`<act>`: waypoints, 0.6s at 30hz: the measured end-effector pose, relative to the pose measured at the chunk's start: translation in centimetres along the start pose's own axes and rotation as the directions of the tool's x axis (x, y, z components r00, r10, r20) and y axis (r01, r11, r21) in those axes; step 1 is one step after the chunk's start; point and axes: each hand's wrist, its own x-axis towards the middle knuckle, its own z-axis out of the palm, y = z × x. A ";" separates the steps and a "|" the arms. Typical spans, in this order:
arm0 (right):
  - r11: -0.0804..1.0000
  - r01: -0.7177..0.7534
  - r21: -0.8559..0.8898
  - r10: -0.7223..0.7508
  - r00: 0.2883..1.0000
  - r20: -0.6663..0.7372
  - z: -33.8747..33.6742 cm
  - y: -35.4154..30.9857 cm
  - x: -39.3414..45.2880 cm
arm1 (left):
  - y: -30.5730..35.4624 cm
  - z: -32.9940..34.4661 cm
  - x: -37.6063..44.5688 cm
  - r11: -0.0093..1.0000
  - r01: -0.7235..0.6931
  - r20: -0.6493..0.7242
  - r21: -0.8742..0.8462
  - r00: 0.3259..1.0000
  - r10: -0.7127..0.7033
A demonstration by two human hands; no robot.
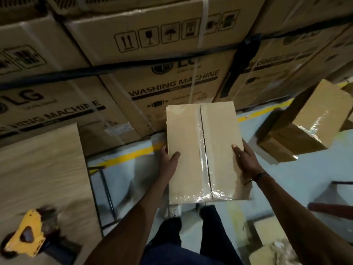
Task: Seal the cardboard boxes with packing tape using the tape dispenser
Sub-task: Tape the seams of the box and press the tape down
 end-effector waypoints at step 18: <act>0.999 -0.002 -0.054 0.013 0.979 0.205 6.3 9.4 26.9 | -13.4 6.8 20.7 0.981 0.189 -0.087 -0.053 0.977 -0.193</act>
